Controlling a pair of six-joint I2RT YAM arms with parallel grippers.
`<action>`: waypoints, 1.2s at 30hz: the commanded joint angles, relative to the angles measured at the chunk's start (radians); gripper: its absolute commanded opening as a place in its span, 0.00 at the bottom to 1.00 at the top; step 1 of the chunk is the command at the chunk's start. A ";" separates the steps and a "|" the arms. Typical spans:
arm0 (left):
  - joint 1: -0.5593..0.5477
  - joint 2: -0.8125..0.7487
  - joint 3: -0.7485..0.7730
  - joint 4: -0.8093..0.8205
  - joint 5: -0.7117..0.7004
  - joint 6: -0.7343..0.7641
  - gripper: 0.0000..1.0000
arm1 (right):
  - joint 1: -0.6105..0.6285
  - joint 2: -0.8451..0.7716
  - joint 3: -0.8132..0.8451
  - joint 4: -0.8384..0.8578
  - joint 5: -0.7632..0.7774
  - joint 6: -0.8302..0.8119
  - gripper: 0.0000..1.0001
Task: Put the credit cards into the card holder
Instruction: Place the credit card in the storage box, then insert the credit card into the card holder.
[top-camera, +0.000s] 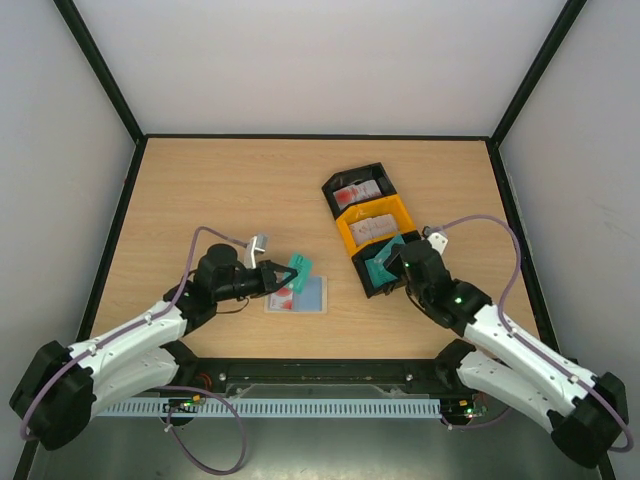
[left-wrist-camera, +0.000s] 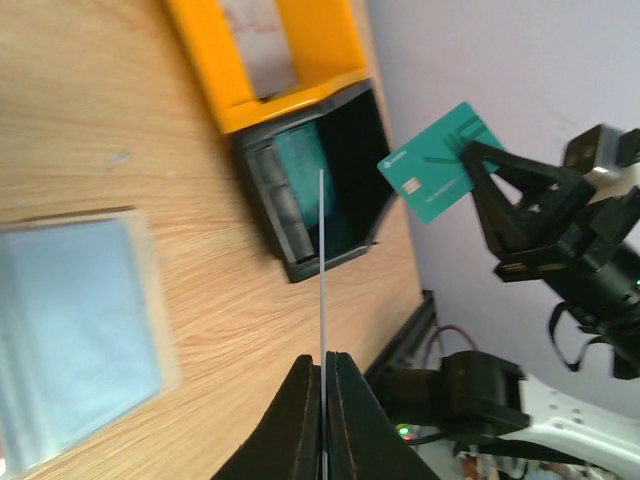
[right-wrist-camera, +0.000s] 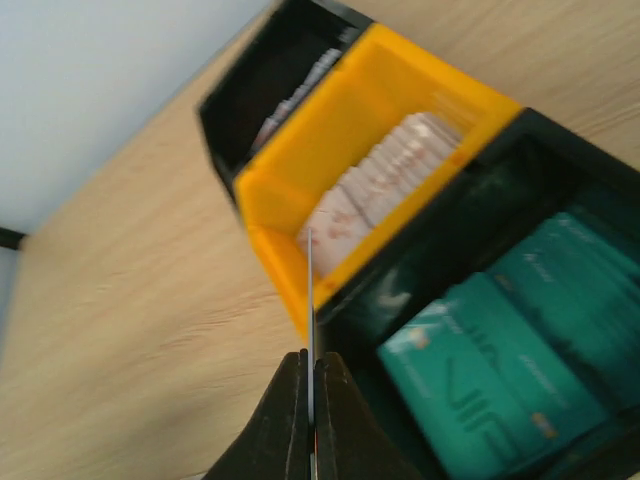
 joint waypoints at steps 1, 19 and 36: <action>0.005 0.000 -0.032 -0.052 -0.055 0.056 0.03 | -0.003 0.097 0.019 -0.057 0.126 -0.060 0.02; 0.004 0.064 -0.064 -0.022 -0.087 0.091 0.03 | -0.018 0.293 0.028 0.023 0.144 -0.147 0.50; -0.075 0.145 -0.202 0.174 -0.411 -0.014 0.03 | 0.268 0.438 0.087 0.183 -0.058 -0.091 0.55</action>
